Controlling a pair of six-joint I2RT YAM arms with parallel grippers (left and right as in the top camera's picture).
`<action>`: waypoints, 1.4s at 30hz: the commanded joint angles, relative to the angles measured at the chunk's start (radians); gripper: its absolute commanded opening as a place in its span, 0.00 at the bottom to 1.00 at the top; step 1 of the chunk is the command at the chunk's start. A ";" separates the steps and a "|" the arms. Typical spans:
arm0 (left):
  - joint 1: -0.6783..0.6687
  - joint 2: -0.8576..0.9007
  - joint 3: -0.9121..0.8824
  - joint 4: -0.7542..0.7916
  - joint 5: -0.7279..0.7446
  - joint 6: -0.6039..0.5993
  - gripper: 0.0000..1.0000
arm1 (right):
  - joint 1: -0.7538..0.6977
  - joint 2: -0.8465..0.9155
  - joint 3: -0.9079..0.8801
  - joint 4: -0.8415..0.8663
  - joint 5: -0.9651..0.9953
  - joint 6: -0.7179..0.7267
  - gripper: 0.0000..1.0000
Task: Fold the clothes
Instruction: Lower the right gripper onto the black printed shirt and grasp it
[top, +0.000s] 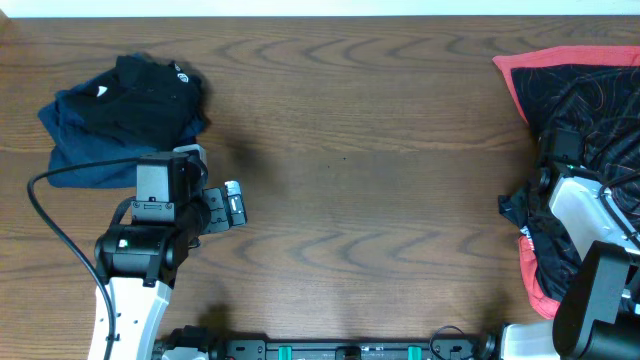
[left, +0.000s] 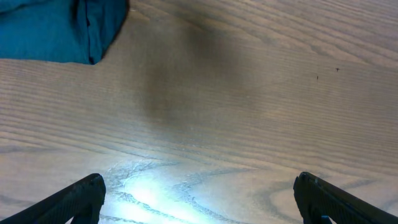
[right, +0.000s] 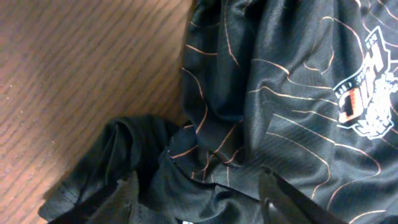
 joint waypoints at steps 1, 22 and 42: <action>-0.004 0.006 0.023 -0.003 0.006 -0.013 0.98 | -0.006 0.008 0.011 0.005 -0.004 0.009 0.59; -0.004 0.006 0.023 -0.003 0.006 -0.013 0.98 | -0.006 0.008 -0.073 0.105 -0.003 0.013 0.18; -0.004 0.006 0.023 -0.002 0.006 -0.013 0.98 | 0.003 -0.150 0.278 -0.043 -0.311 -0.391 0.01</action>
